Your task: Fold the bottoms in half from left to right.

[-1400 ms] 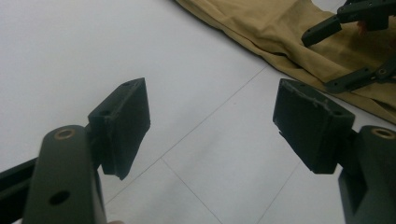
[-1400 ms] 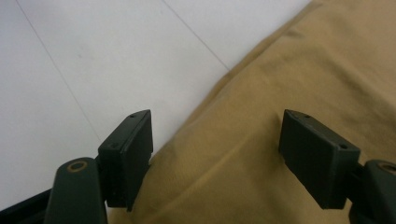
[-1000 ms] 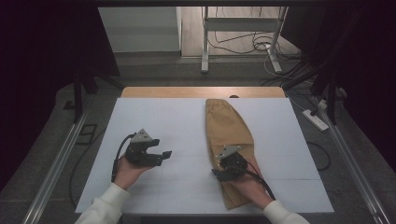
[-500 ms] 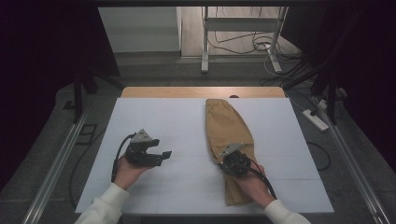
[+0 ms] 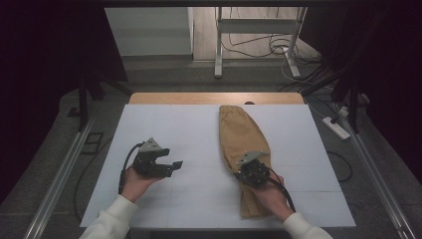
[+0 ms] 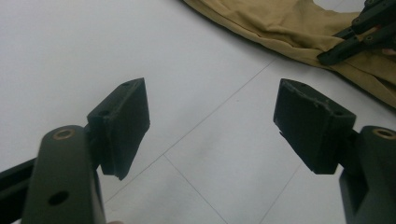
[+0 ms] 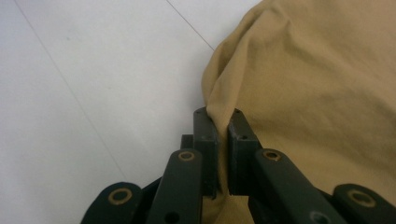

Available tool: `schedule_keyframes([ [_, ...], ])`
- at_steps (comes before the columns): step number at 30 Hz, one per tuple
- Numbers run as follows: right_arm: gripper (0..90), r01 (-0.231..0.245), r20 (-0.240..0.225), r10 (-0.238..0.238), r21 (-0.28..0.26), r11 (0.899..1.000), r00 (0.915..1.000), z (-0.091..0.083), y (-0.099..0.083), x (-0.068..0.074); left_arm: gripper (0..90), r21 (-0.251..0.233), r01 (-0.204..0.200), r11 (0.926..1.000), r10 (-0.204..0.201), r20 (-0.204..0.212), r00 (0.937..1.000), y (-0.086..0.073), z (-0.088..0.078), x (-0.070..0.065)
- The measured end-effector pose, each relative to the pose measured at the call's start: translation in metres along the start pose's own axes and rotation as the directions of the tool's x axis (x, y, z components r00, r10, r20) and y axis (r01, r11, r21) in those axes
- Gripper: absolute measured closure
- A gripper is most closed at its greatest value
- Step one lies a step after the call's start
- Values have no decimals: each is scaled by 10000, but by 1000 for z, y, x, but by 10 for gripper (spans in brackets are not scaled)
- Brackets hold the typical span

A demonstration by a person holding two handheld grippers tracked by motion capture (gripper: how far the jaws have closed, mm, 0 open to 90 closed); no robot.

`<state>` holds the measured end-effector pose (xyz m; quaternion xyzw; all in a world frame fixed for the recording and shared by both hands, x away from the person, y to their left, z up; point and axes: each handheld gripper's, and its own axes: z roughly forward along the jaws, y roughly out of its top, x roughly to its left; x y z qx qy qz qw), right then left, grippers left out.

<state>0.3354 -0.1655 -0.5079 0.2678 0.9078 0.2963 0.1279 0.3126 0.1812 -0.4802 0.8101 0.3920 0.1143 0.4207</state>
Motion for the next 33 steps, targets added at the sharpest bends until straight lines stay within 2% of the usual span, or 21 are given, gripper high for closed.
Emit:
schedule_keyframes([
  [15,846,-145,-498,116,-595,9981,9987,1,6,6,263,-26,73,10000,-73,39,10000,1,1,1],
  [23,846,15,-702,-72,-807,9967,9975,4,13,14,263,-30,107,9999,-107,58,9999,1,1,2],
  [30,846,497,-1168,-573,-675,9965,9915,18,25,34,264,-129,68,9999,-68,27,10000,0,-1,3],
  [33,845,593,-1247,-670,-645,9962,9899,20,26,37,264,-120,106,9999,-106,23,9999,0,-1,4],
])
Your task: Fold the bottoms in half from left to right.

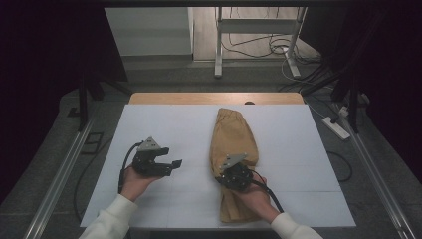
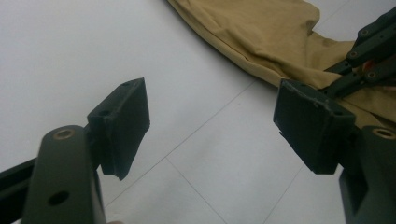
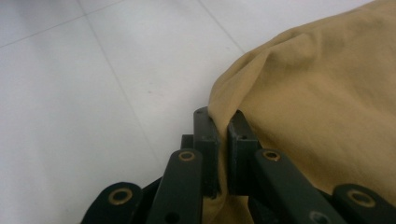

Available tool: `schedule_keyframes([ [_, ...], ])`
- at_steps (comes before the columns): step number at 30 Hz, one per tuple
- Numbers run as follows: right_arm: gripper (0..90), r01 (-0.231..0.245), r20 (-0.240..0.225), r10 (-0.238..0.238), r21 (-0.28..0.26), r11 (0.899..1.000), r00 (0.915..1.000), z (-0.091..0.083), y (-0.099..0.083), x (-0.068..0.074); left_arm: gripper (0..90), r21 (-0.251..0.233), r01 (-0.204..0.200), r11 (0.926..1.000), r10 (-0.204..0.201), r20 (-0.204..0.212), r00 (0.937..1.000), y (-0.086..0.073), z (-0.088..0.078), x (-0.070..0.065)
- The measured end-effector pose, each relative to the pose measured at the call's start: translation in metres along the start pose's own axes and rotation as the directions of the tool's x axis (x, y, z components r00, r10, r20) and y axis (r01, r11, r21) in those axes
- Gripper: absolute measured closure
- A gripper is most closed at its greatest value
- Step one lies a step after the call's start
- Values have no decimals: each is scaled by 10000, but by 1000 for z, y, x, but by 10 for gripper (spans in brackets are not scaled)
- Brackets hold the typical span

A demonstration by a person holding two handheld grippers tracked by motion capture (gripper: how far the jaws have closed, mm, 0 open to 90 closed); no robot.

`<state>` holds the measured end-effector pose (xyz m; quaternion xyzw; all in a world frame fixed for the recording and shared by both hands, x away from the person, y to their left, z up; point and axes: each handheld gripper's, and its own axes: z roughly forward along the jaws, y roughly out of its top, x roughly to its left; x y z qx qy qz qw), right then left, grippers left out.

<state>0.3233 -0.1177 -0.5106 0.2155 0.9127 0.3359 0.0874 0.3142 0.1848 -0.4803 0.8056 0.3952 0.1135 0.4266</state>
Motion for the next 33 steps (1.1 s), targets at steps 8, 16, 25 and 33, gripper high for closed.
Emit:
schedule_keyframes([
  [8,845,137,-257,-137,23,9999,9996,2,2,6,264,27,10,10000,-10,-16,10000,0,0,0],
  [16,845,313,-633,-313,1,9995,9975,3,3,14,264,-41,-32,10000,32,-5,10000,0,0,0],
  [25,844,506,-1064,-509,-56,9987,9930,2,7,28,263,0,28,10000,-28,5,10000,-1,1,2],
  [33,843,553,-1424,-558,-76,9984,9882,2,11,37,262,34,57,10000,-57,11,10000,-2,2,3],
])
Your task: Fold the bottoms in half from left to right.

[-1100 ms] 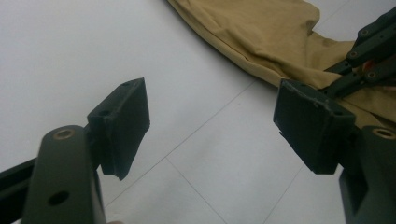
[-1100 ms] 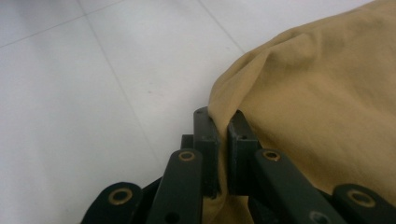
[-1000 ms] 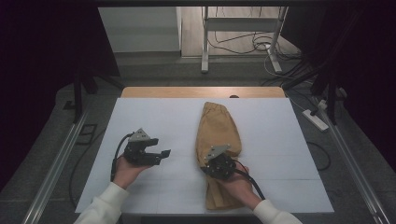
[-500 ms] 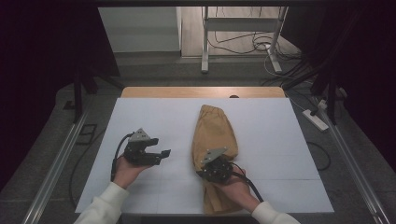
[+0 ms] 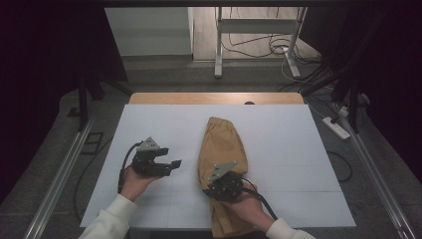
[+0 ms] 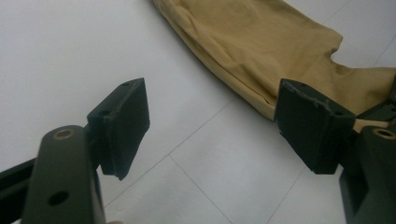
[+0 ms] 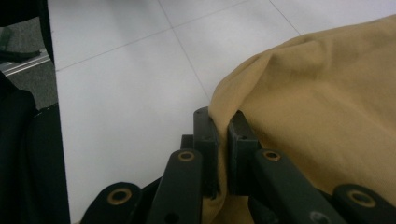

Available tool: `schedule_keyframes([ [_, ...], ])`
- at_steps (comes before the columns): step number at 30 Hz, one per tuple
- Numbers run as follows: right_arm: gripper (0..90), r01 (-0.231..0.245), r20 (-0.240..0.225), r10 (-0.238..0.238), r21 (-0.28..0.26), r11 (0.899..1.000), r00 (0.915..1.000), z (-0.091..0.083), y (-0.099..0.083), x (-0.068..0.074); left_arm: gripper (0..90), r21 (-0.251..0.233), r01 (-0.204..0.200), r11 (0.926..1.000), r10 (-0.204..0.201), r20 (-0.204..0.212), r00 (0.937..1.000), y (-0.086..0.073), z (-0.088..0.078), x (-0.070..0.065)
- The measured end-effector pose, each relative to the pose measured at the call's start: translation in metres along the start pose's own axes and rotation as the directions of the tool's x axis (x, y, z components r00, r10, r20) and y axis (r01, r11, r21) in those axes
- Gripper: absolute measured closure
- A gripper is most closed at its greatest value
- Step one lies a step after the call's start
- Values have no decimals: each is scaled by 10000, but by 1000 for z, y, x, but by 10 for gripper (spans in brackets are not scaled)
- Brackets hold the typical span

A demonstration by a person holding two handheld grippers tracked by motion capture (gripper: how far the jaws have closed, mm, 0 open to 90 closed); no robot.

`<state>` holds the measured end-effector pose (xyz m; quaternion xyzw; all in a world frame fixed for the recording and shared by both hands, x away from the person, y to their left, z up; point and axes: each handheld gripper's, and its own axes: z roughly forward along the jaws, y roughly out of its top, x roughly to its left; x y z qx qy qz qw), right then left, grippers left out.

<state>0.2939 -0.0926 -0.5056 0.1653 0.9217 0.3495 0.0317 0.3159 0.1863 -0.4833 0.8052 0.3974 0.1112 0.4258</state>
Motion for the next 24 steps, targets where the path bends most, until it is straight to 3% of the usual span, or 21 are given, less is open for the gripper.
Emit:
schedule_keyframes([
  [7,803,6,-67,-6,-58,10000,10000,1,-1,-1,262,29,14,10000,-14,7,10000,0,0,1],
  [8,733,62,-48,-63,-112,9999,10000,0,-1,-1,262,17,24,10000,-24,13,10000,-1,0,1],
  [9,600,189,190,-179,-529,9984,9997,-5,0,0,262,12,24,10000,-24,18,10000,-1,0,1],
  [11,547,227,358,-201,-732,9971,9992,-8,1,-1,262,10,13,10000,-13,18,10000,-1,0,2],
  [12,475,73,641,14,-1353,9908,9979,-18,2,-3,262,15,21,10000,-21,17,10000,-1,-1,2],
  [16,430,-149,808,309,-1920,9813,9962,-31,4,-11,262,27,70,10000,-70,10,10000,-2,0,3],
  [24,390,-450,1307,743,-2141,9758,9886,-46,-2,-38,261,-11,200,9998,-200,37,9998,-5,1,5],
])
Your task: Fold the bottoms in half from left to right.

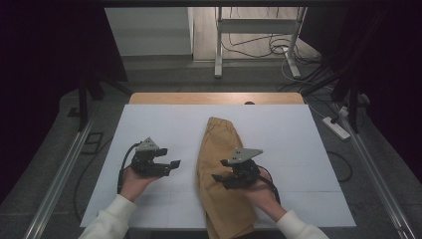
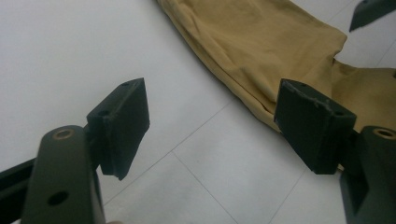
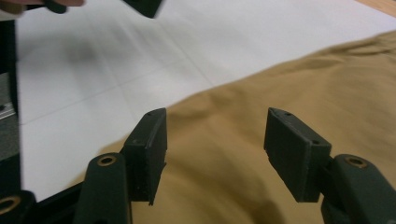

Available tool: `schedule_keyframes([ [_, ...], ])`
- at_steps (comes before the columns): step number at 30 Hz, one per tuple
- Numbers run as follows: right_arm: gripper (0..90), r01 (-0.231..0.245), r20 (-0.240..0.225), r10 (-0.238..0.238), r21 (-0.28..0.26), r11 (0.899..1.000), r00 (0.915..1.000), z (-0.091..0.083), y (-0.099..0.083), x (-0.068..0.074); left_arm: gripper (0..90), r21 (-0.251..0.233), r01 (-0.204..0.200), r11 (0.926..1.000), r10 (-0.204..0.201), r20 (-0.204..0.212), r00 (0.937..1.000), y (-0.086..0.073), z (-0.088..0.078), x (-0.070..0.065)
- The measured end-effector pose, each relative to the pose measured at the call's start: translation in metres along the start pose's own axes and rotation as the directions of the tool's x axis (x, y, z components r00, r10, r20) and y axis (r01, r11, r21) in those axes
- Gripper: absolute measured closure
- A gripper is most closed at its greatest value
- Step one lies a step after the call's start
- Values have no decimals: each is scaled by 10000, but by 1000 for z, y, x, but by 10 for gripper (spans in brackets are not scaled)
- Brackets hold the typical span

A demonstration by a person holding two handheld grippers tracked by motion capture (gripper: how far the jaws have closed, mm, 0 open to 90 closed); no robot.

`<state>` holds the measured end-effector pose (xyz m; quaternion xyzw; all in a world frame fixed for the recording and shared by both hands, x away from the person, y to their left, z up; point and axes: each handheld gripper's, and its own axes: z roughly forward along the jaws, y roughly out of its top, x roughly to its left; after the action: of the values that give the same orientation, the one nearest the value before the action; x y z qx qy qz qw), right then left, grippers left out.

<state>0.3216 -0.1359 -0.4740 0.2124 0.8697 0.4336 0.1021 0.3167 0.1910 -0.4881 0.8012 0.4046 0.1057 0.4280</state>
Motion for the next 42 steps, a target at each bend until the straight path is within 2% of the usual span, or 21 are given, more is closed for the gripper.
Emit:
schedule_keyframes([
  [3,382,-169,89,169,-15,9999,9998,-2,-2,-11,261,14,97,10000,-97,108,9999,-2,1,3],
  [7,376,-383,243,387,-161,9991,9990,-5,-4,-26,256,106,8,9999,-9,164,9999,-3,3,3],
  [15,371,-505,656,516,-176,9986,9965,-15,-10,-39,257,242,-256,9994,253,126,9996,-1,8,0],
  [19,370,-711,948,739,-327,9969,9927,-26,-14,-47,255,250,-197,9995,193,136,9997,-1,9,-1],
  [27,365,-930,1190,970,-383,9949,9881,-32,-17,-57,255,83,-18,10000,16,221,9998,0,7,1],
  [42,361,-1218,1386,1236,-215,9923,9826,-29,-21,-68,254,134,-1,9999,-2,212,9998,1,10,0],
])
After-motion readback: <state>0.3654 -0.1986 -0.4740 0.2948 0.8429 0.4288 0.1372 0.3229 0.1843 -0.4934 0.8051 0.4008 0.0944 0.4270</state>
